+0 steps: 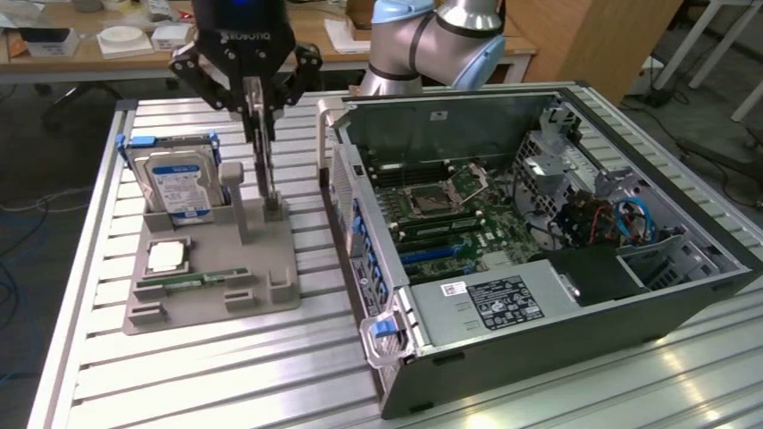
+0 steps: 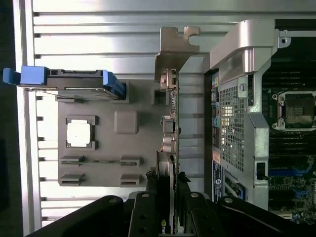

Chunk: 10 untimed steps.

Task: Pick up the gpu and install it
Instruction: 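Pick up the gpu and move the gpu toward the slot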

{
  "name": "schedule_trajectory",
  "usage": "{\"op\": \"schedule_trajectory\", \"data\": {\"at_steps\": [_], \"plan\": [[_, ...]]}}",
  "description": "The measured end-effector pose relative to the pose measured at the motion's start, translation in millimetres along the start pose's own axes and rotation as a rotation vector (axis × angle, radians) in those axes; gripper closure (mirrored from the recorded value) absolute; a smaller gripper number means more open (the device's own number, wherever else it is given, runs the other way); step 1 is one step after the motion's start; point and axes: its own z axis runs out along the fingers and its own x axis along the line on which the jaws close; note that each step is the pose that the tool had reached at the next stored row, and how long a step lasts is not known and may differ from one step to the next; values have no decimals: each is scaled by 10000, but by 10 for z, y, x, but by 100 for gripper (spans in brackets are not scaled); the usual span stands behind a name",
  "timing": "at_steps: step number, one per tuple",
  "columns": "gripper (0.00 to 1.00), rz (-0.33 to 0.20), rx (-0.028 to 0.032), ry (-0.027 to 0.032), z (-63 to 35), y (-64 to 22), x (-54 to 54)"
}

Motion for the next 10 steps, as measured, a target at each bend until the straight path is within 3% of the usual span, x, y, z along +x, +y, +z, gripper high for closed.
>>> {"op": "schedule_trajectory", "data": {"at_steps": [5, 10], "plan": [[74, -37, -1, 2, -153, 6, -14], [74, -35, 0, 7, -183, 11, -100]]}}
